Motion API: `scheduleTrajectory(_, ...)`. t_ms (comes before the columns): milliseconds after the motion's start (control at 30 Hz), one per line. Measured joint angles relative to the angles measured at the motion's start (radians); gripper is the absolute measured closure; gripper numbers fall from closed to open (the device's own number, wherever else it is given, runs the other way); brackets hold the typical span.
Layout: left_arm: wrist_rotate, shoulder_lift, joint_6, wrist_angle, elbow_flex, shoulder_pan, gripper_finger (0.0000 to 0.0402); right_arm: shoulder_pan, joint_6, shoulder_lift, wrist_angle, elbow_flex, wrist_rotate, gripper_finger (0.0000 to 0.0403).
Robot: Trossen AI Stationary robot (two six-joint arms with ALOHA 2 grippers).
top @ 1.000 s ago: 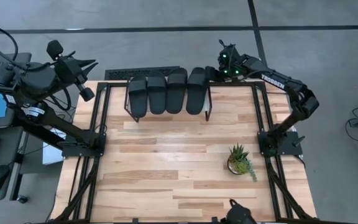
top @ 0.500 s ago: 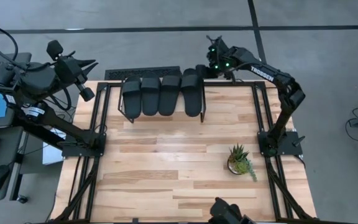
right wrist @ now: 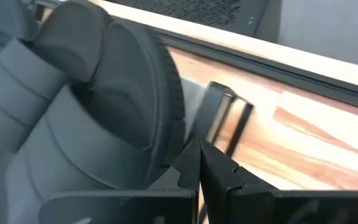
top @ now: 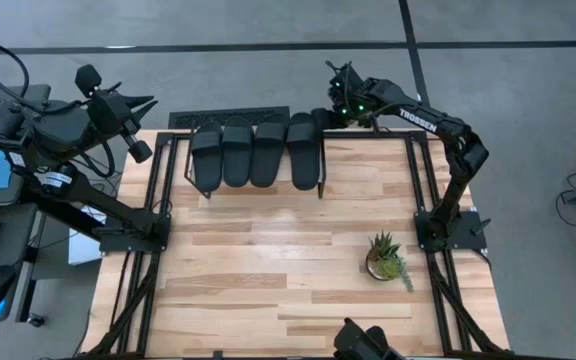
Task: Pick and place slides into the shelf
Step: Put the black slipper on the shelf, then adjust the black slippers on the shelf
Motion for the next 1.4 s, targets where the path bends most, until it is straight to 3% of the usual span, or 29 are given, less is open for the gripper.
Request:
scheduleTrajectory(500,0.0,0.0,0.0,0.0,0.0,0.0,0.0372,0.02,-0.012,-0.066,-0.016,0.0,0.046,0.0403)
scheduleTrajectory(700,0.0,0.0,-0.005,-0.004,0.0,0.0,0.0372,0.103,0.001,-0.168,-0.057,0.002,0.042,0.0403)
scheduleTrajectory(867,0.0,0.0,-0.005,-0.004,0.0,0.0,0.0372,0.244,0.037,-0.202,-0.067,0.002,0.042,0.0403)
scheduleTrajectory(1100,0.0,0.0,-0.005,-0.003,0.0,0.0,0.0372,0.437,0.095,-0.129,0.13,0.001,0.04,0.0403)
scheduleTrajectory(1400,0.013,0.0,-0.023,-0.003,0.0,0.0,0.0372,0.514,0.11,0.027,0.318,0.0,0.01,0.0403)
